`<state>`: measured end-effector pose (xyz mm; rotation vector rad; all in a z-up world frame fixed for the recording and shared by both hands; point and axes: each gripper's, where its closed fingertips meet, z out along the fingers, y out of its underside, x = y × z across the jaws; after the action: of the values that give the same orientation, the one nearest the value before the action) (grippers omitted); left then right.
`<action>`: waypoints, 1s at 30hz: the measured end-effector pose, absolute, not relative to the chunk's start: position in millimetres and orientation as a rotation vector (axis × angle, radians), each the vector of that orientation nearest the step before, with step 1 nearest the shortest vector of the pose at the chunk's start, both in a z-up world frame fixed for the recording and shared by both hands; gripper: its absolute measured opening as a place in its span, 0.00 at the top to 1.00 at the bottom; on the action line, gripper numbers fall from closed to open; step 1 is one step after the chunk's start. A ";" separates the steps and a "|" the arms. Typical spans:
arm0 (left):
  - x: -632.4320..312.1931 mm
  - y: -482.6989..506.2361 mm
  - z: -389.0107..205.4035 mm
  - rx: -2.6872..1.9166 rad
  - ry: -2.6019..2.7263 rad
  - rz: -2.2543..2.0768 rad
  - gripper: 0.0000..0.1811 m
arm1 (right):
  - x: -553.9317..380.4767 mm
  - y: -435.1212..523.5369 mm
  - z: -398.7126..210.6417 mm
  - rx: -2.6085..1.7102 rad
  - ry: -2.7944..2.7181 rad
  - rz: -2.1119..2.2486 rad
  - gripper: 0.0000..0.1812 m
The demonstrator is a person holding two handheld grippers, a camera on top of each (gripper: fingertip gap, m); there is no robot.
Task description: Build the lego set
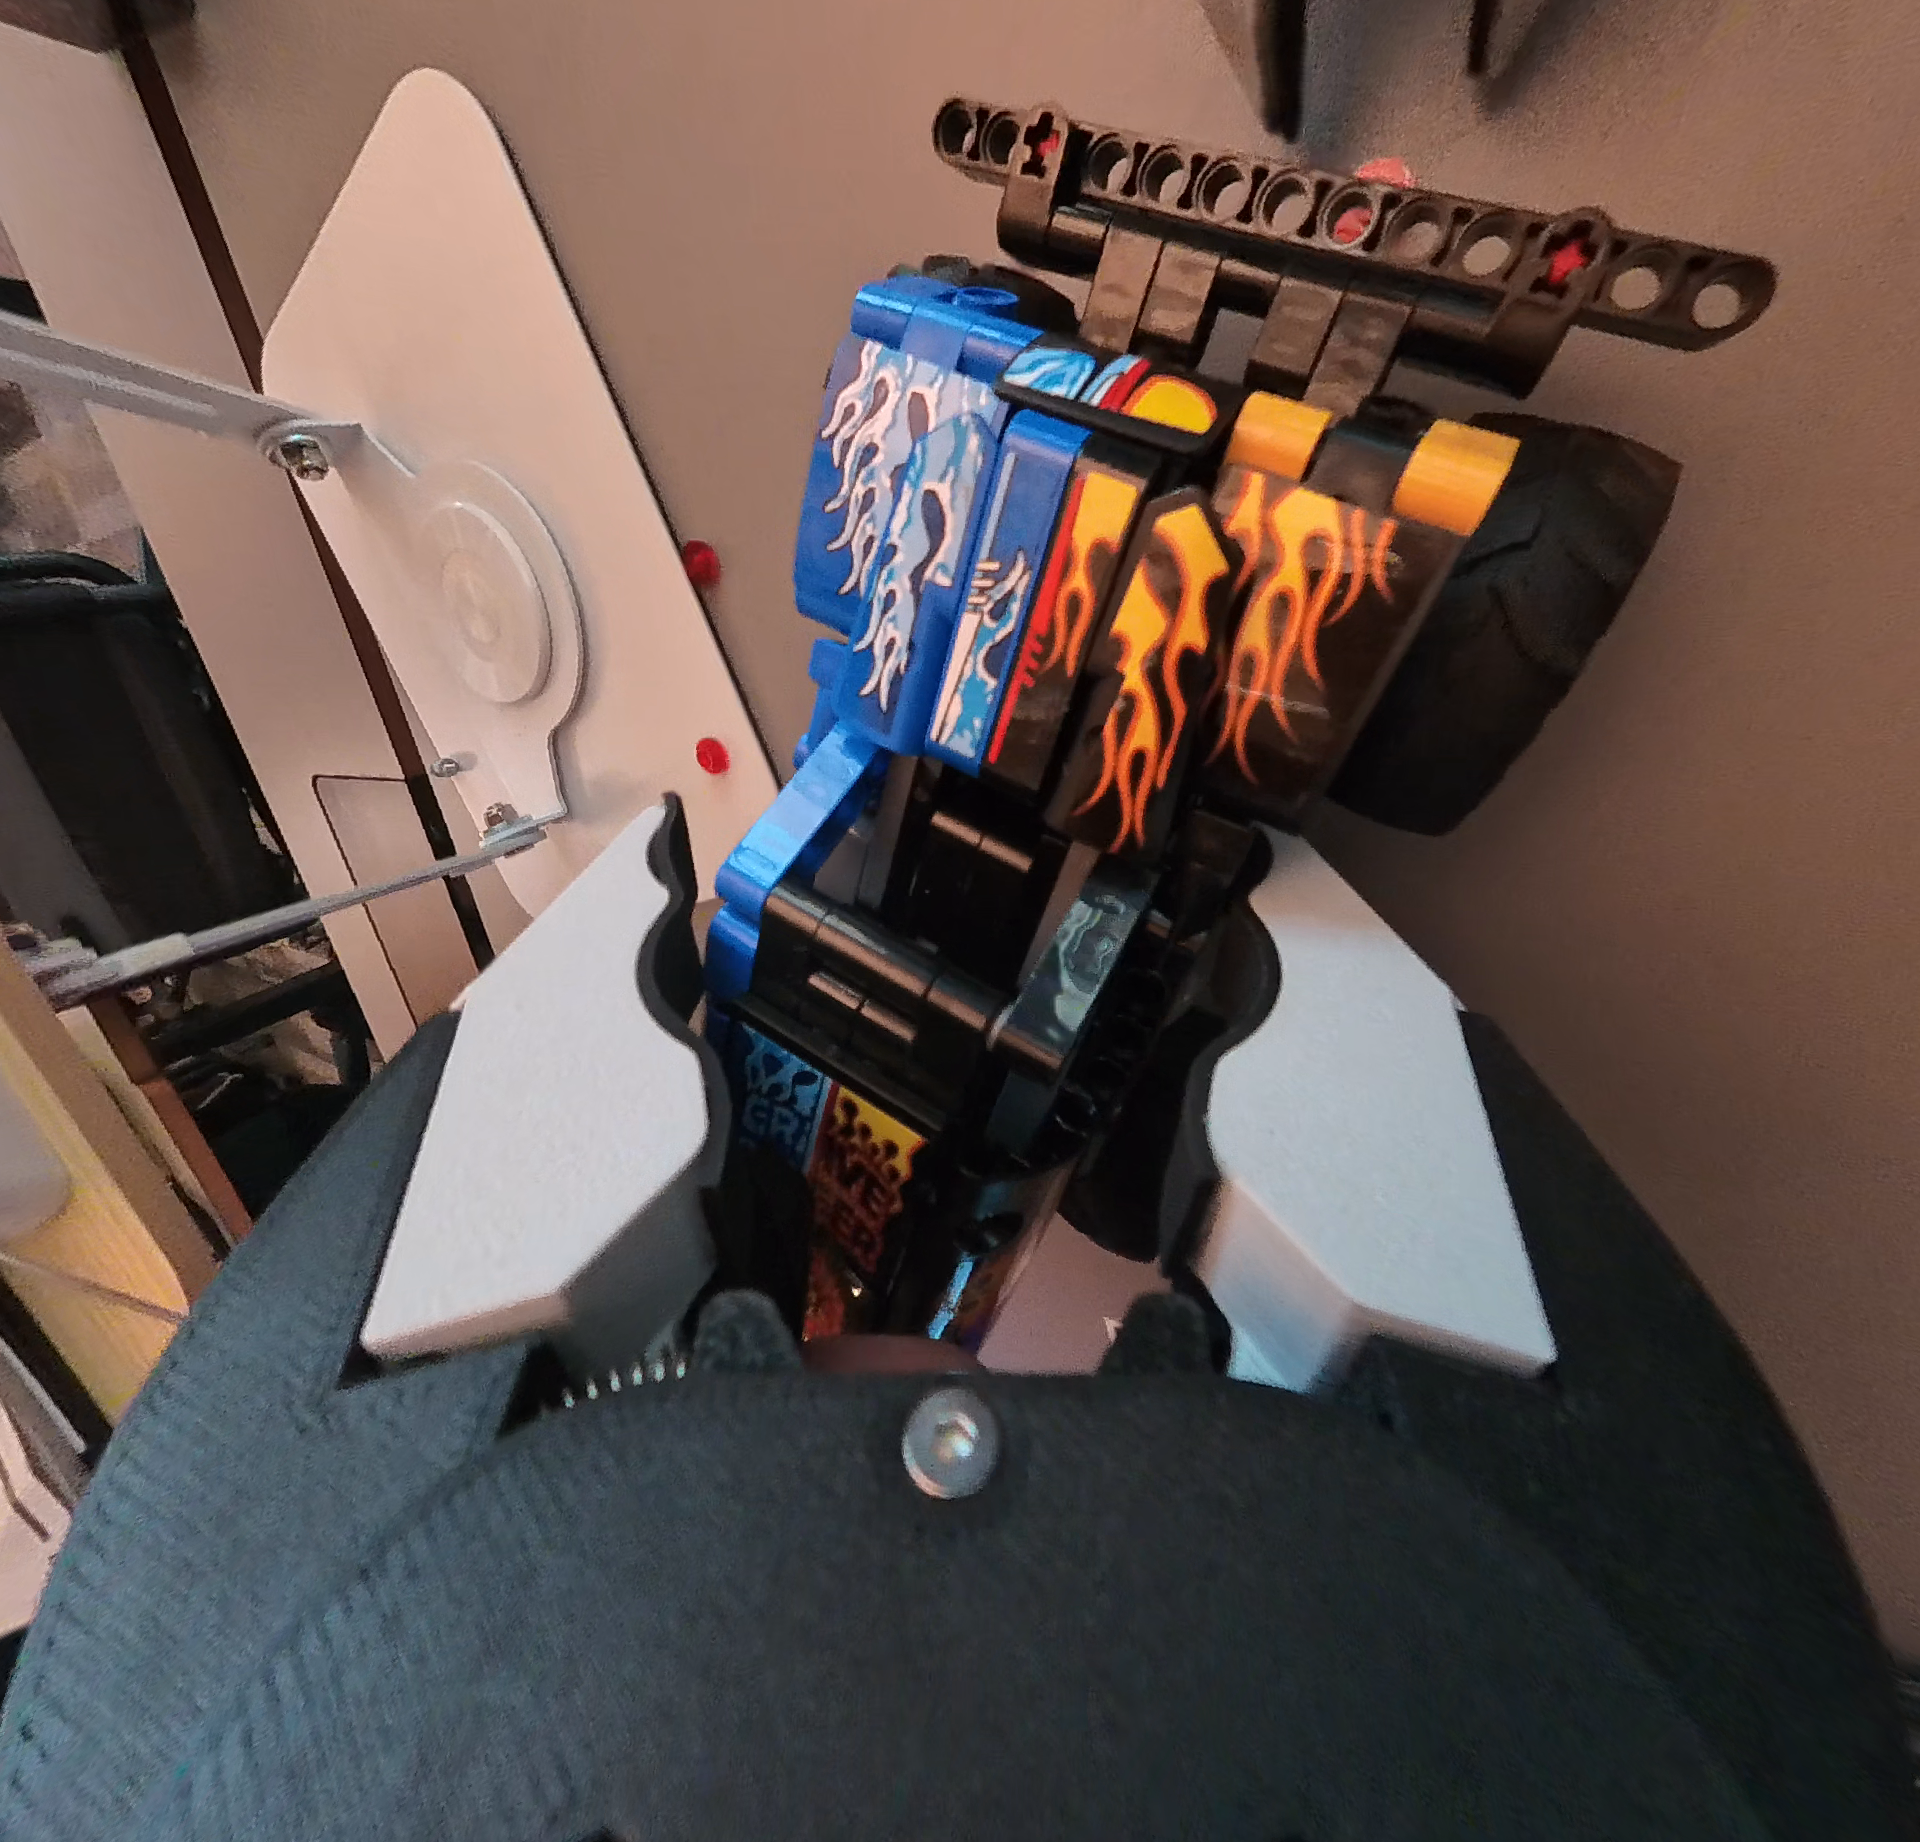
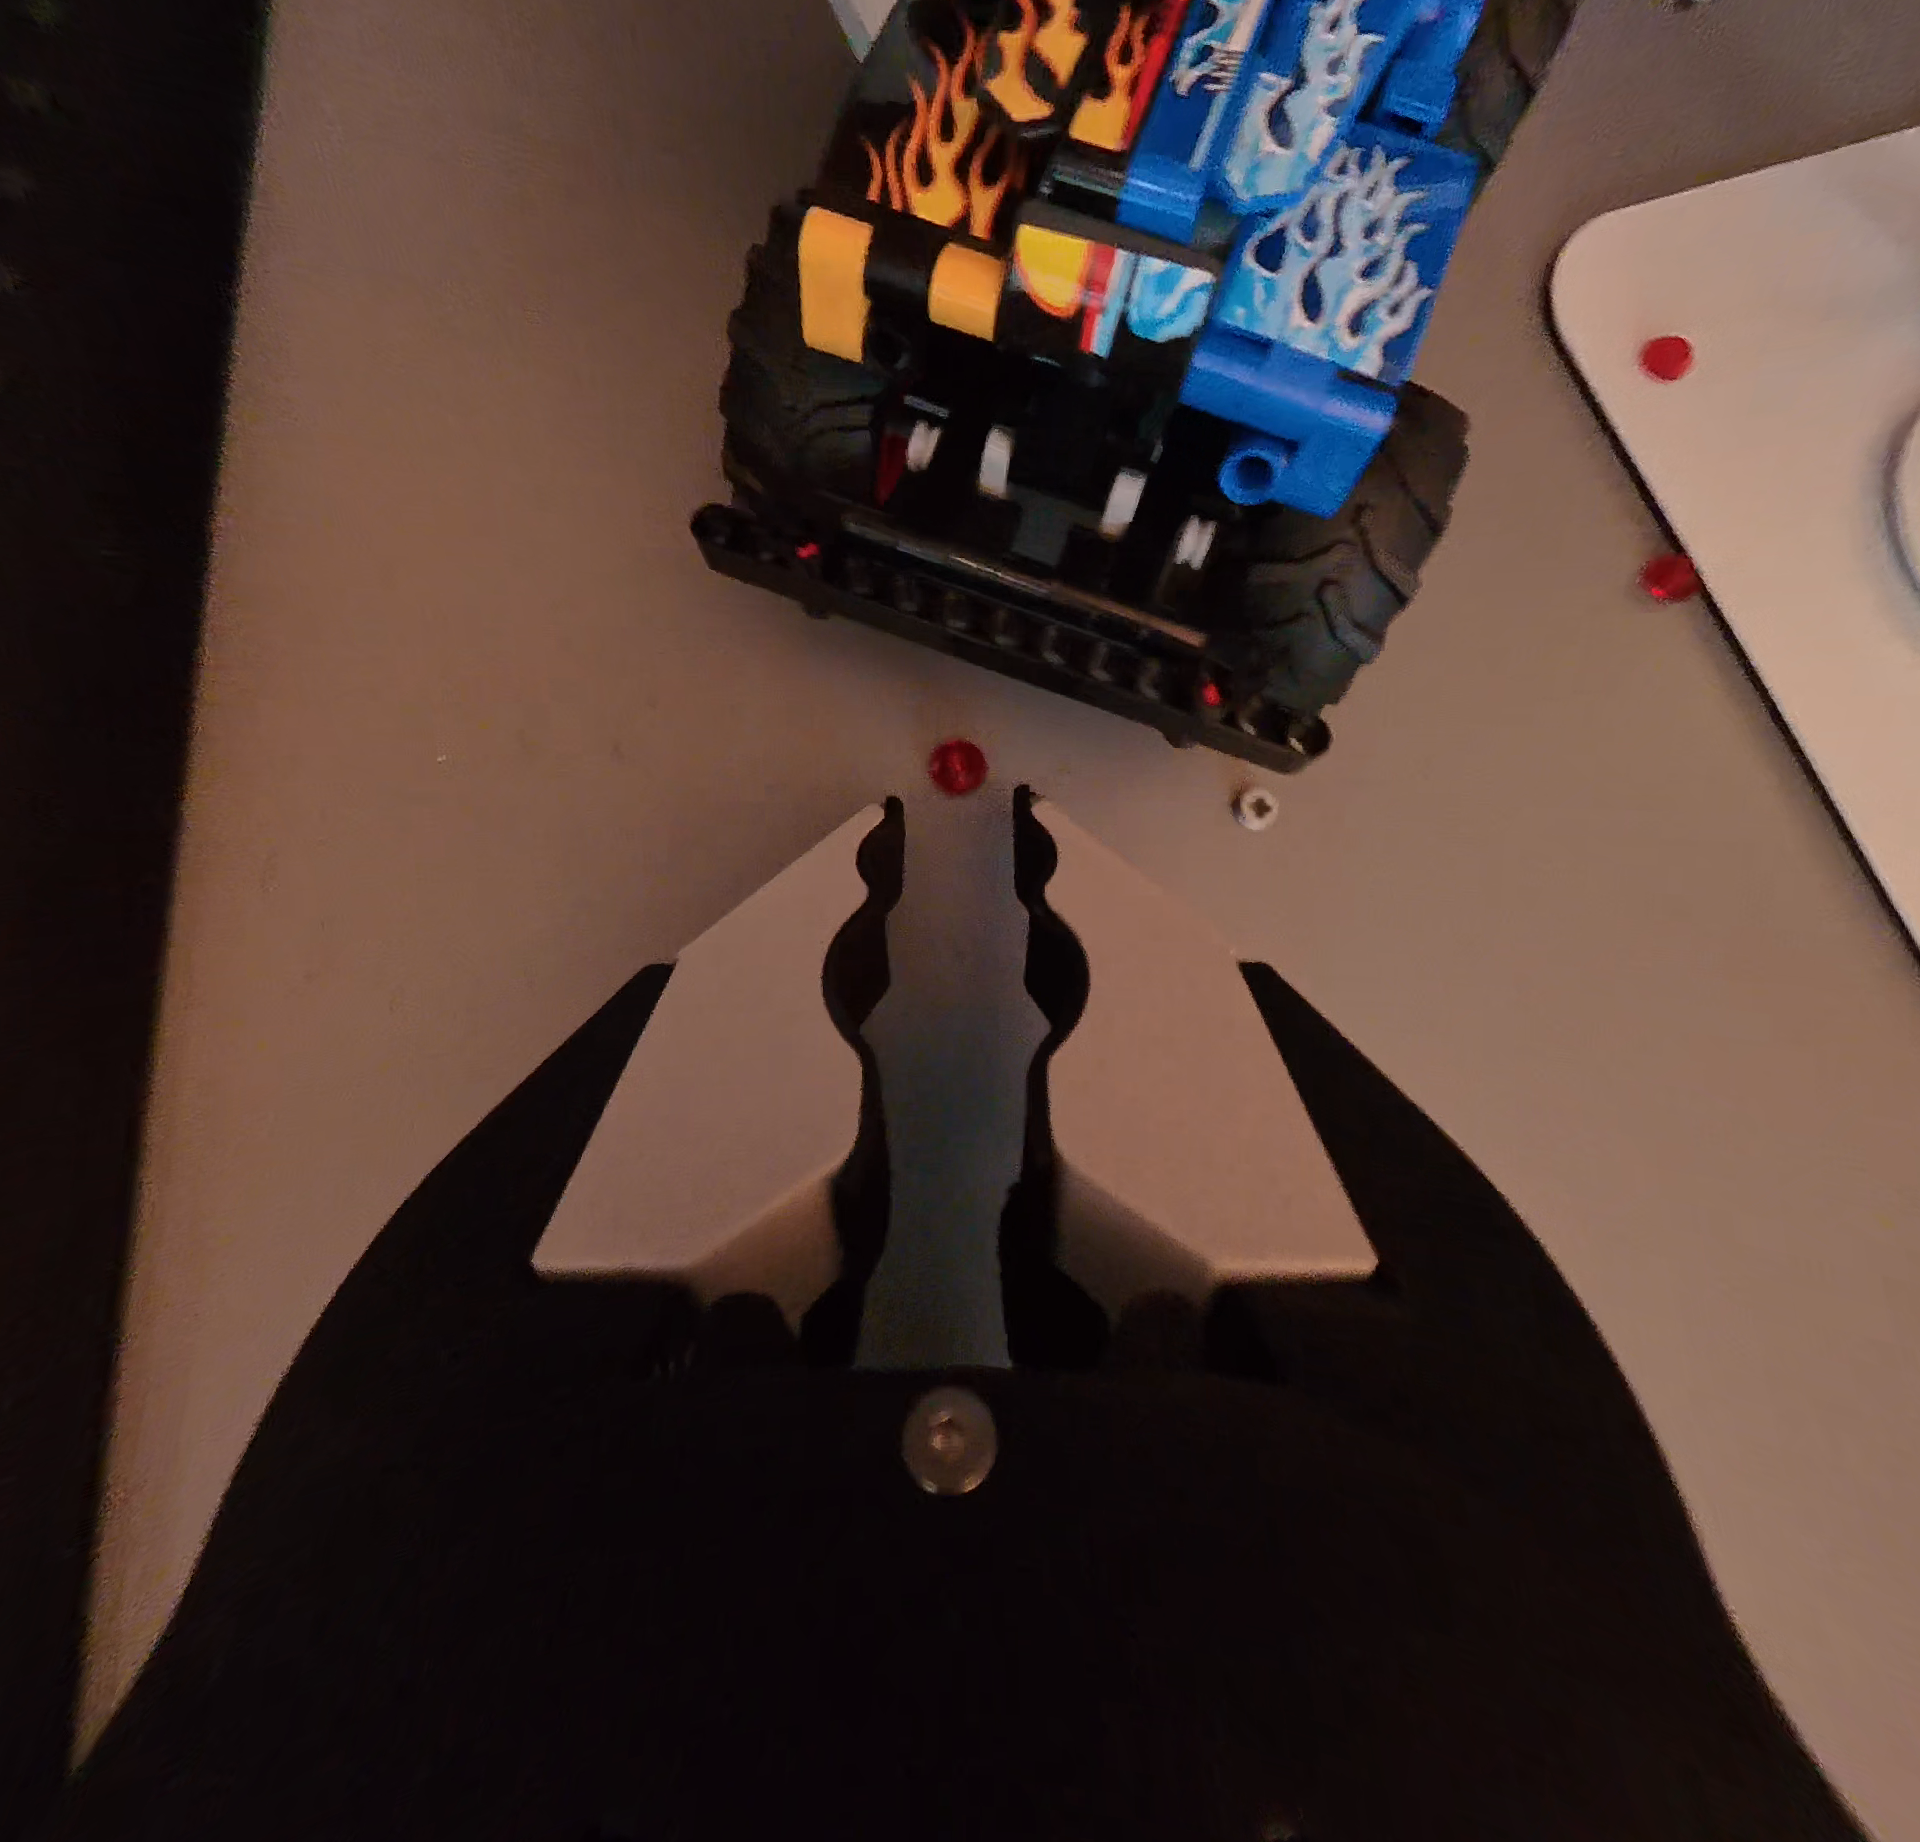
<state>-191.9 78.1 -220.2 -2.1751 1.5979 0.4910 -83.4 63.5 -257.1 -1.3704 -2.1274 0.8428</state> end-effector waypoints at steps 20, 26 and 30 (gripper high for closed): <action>-205.1 64.9 -199.0 -2.176 1.409 0.532 0.50 | -104.2 58.7 -261.2 -1.367 -2.091 0.843 0.90; -217.4 63.9 -198.8 -2.211 1.383 0.559 0.50 | -113.8 57.7 -261.7 -1.367 -2.095 0.821 0.95; -220.3 60.0 -190.0 -2.203 1.348 0.588 0.51 | -110.7 56.9 -259.7 -1.382 -2.093 0.855 0.96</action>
<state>-220.3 60.0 -190.0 -2.2029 1.3479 0.5879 -110.7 56.9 -259.7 -1.3821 -2.0935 0.8553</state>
